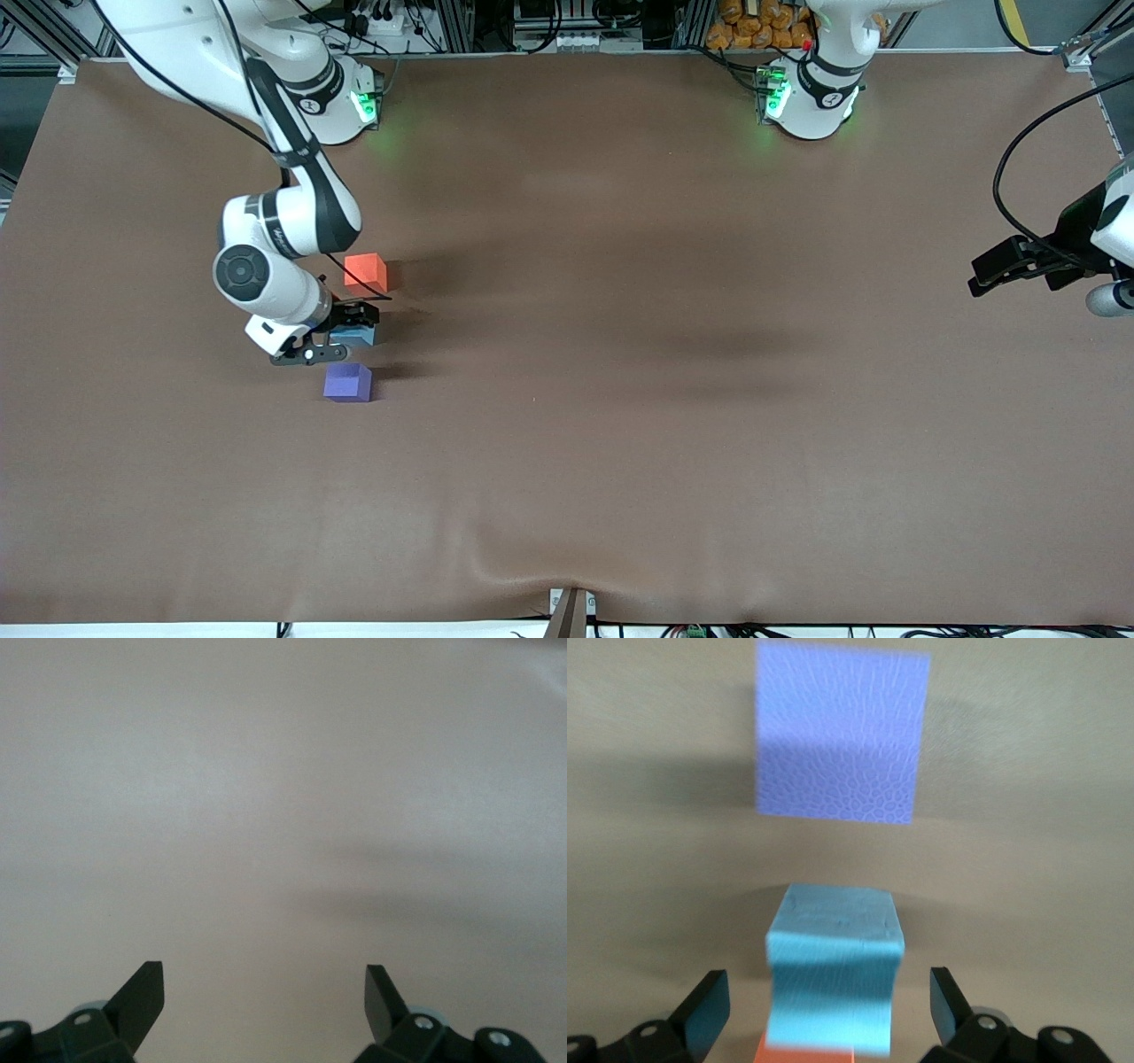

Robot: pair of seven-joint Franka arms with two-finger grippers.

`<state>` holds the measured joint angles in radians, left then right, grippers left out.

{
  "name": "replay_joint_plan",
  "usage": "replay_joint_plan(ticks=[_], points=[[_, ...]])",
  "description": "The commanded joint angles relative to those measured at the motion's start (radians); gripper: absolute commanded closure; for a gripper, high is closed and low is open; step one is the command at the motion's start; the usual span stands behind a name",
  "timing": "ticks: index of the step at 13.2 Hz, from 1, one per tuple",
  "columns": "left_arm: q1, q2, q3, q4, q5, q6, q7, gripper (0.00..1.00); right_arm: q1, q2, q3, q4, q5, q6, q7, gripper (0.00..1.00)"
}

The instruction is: Place blue block between orange and purple blocks

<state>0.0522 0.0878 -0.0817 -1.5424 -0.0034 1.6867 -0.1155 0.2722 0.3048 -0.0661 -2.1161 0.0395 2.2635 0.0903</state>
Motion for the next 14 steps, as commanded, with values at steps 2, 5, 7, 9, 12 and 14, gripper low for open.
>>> replay_joint_plan(ticks=[2, 5, 7, 9, 12, 14], points=[[0.009, -0.017, -0.001, -0.005, -0.018, -0.002, 0.023, 0.0, -0.099, -0.13, 0.016, 0.224, -0.003, -0.364, -0.023, 0.0], [0.009, -0.016, -0.001, -0.007, -0.018, -0.002, 0.023, 0.0, -0.163, -0.214, 0.016, 0.33, -0.015, -0.531, -0.024, 0.0], [0.009, -0.017, -0.001, -0.008, -0.018, -0.002, 0.025, 0.0, -0.2, -0.295, 0.016, 0.332, -0.015, -0.558, -0.047, 0.0], [0.011, -0.019, 0.0, -0.008, -0.018, -0.002, 0.025, 0.0, -0.24, -0.335, 0.017, 0.353, -0.013, -0.607, -0.102, 0.0], [0.011, -0.022, 0.003, -0.001, -0.018, -0.019, 0.025, 0.0, -0.265, -0.329, 0.017, 0.513, -0.015, -0.771, -0.127, 0.0], [0.011, -0.022, 0.005, 0.001, -0.009, -0.033, 0.022, 0.0, -0.265, -0.332, 0.016, 0.559, -0.015, -0.808, -0.129, 0.0]])
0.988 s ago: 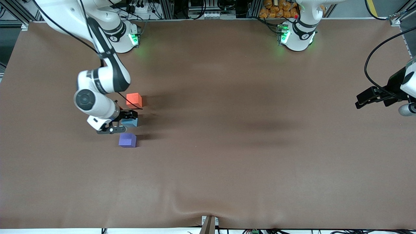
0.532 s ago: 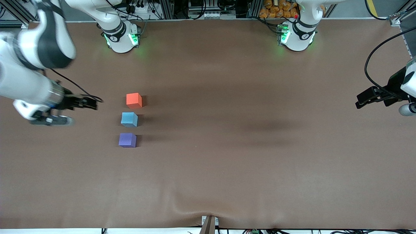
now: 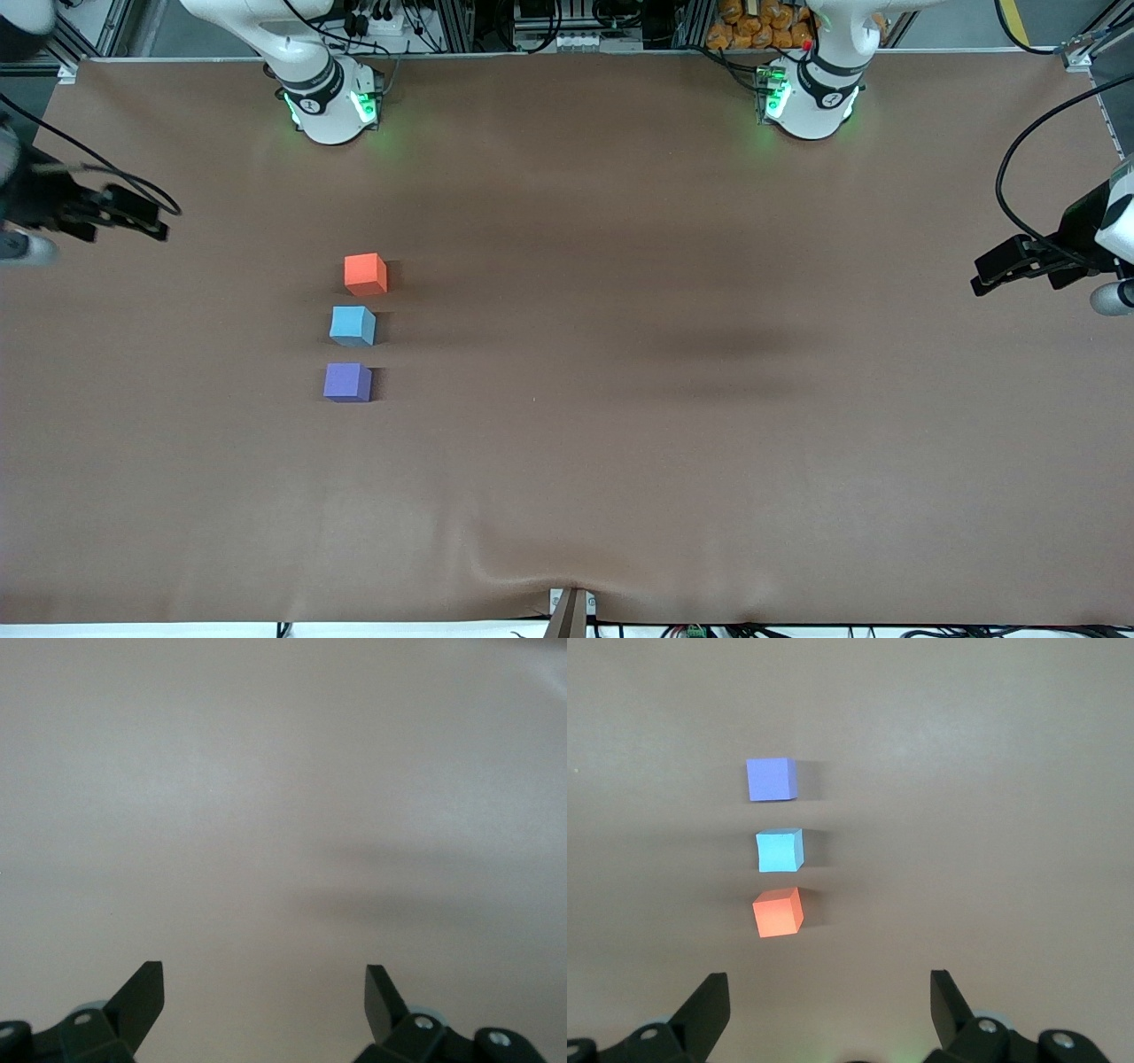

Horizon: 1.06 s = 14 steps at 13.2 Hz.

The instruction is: Place blue block between orange and purple blocks

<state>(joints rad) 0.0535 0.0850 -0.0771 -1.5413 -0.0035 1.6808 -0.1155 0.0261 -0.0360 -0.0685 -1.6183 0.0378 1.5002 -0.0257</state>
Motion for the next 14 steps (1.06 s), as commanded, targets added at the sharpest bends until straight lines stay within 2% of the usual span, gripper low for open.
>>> replay_joint_plan(ticks=[1, 6, 14], points=[[0.009, -0.019, 0.0, 0.004, -0.007, -0.029, 0.022, 0.0, -0.018, 0.008, 0.018, 0.077, -0.013, -0.064, -0.011, 0.0], [0.009, -0.031, 0.002, 0.004, -0.006, -0.09, -0.009, 0.0, -0.015, 0.01, 0.023, 0.1, -0.013, -0.1, -0.005, 0.0], [0.029, -0.056, -0.006, -0.003, -0.02, -0.085, -0.012, 0.0, -0.015, 0.011, 0.021, 0.104, -0.013, -0.1, -0.008, 0.0]])
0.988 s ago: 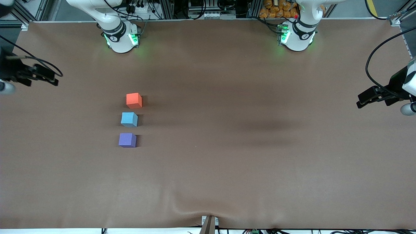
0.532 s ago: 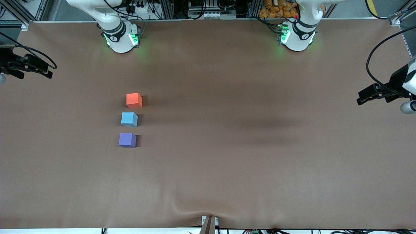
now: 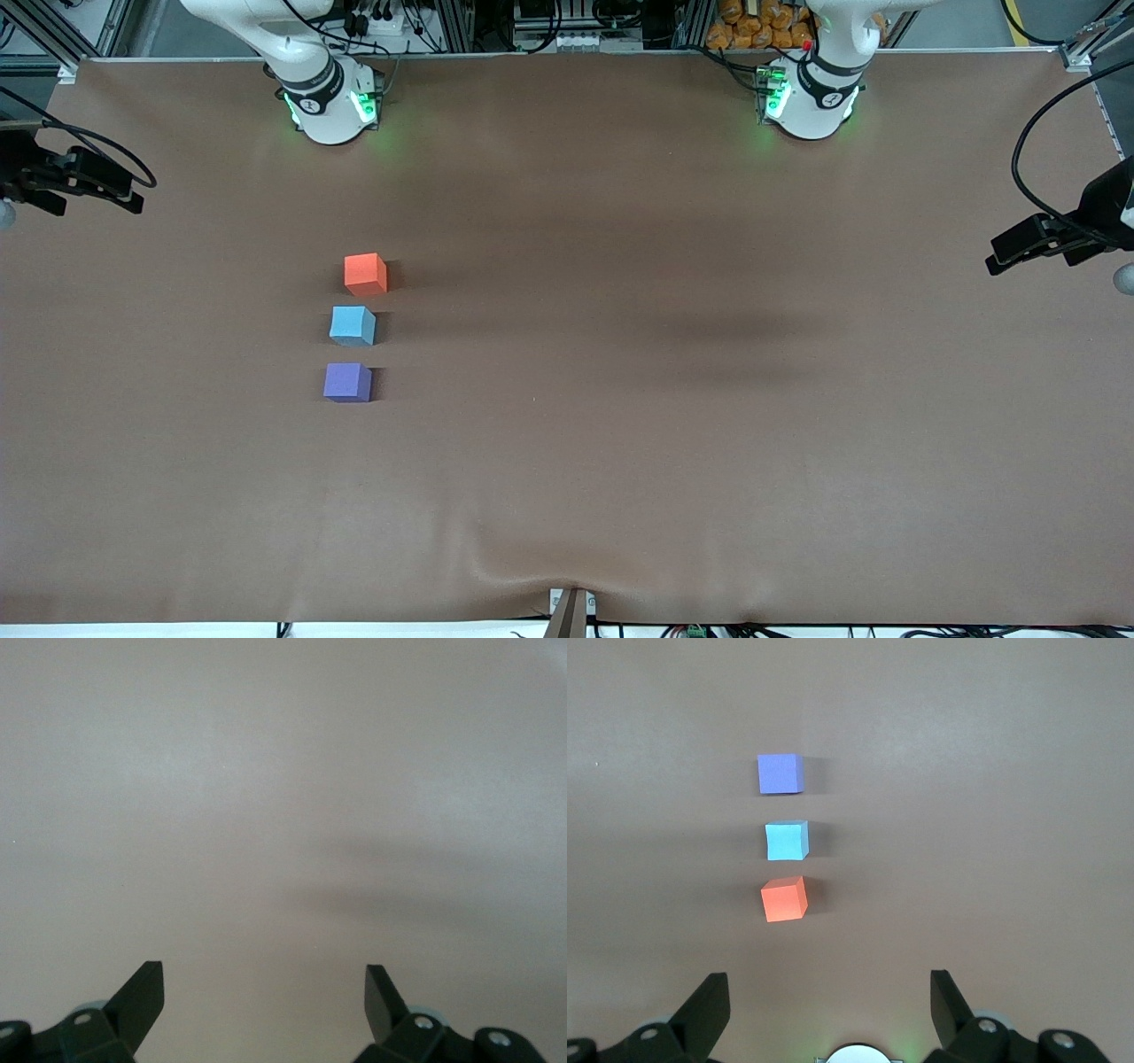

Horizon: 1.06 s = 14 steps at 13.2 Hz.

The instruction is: Place blue block between orange and purple blocks

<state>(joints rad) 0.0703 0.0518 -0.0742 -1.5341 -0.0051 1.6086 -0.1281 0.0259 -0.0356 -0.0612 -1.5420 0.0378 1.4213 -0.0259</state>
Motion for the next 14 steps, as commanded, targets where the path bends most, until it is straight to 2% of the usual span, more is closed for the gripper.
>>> replay_joint_plan(ticks=[1, 3, 6, 8, 14], points=[[0.011, -0.018, -0.01, -0.008, -0.016, -0.015, 0.01, 0.0, -0.015, 0.011, 0.014, 0.028, -0.013, -0.021, -0.008, 0.0], [-0.003, -0.013, -0.013, 0.0, -0.012, -0.015, 0.013, 0.0, -0.018, 0.011, 0.014, 0.028, -0.013, -0.021, -0.009, 0.0], [-0.003, -0.012, -0.074, 0.0, -0.01, -0.016, 0.021, 0.0, -0.018, 0.013, 0.014, 0.028, -0.013, -0.021, -0.009, 0.0], [-0.001, -0.013, -0.091, 0.0, -0.006, -0.018, 0.022, 0.0, -0.018, 0.011, 0.014, 0.028, -0.013, -0.021, -0.009, 0.0], [0.003, -0.015, -0.092, 0.025, -0.001, -0.053, 0.025, 0.0, -0.018, 0.011, 0.014, 0.028, -0.013, -0.022, -0.009, 0.0]])
